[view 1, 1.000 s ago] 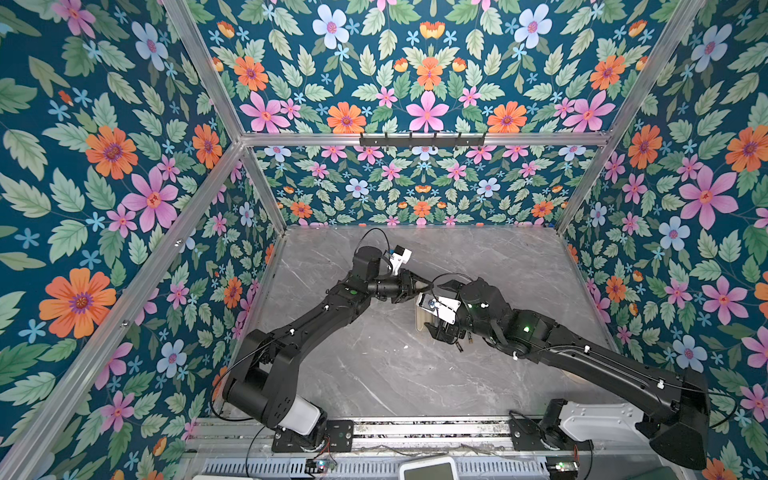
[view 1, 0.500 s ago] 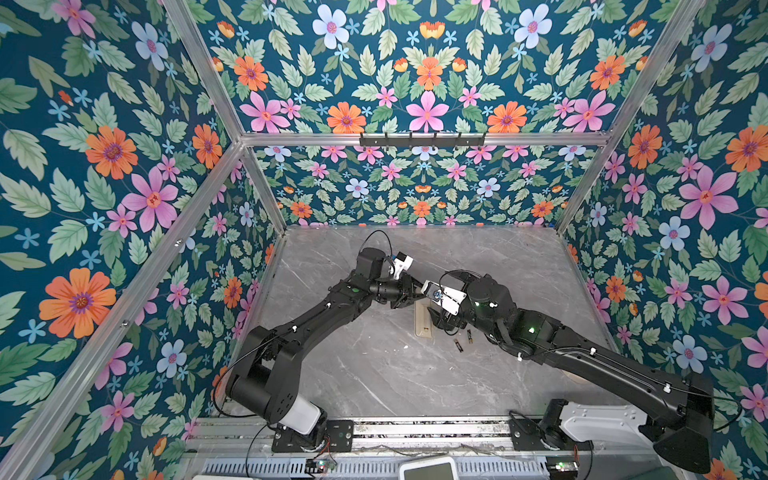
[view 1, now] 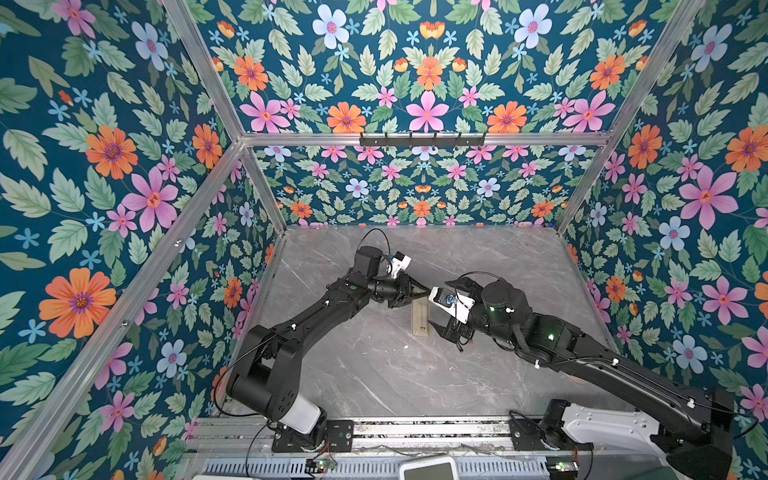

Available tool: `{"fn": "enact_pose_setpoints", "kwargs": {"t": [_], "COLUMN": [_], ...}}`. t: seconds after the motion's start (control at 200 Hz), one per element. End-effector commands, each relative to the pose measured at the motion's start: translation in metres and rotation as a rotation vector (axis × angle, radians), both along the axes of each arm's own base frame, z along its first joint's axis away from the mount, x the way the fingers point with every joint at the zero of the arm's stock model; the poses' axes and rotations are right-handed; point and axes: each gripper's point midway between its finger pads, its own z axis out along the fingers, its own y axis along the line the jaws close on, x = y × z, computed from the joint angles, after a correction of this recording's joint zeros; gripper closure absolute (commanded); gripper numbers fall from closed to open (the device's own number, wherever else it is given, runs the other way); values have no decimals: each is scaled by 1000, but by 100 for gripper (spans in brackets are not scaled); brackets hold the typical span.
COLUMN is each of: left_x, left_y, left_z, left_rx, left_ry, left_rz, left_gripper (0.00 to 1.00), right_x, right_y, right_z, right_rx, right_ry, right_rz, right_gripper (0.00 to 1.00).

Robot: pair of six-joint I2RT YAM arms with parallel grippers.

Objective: Load the batteries into the remote control

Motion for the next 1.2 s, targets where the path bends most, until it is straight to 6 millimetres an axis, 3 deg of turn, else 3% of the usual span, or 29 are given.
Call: {"fn": "enact_pose_setpoints", "kwargs": {"t": [0.0, 0.125, 0.28, 0.665, 1.195], "left_x": [-12, -24, -30, -34, -34], "left_y": [-3, 0, 3, 6, 5], "left_z": [15, 20, 11, 7, 11], "left_rx": [-61, -70, -32, -16, -24], "left_ry": [-35, -37, -25, -12, -13], "left_rz": [-85, -132, -146, -141, -145], "left_gripper": [100, 100, 100, 100, 100], "right_x": [-14, -14, -15, -14, -16], "right_y": [8, 11, 17, 36, 43], "right_z": [-2, -11, -14, -19, -33], "right_rx": [48, 17, -9, -32, -56], "right_ry": [88, 88, 87, 73, 95], "right_rz": [53, 70, 110, 158, 193], "right_gripper": [1, 1, 1, 1, 1]}}
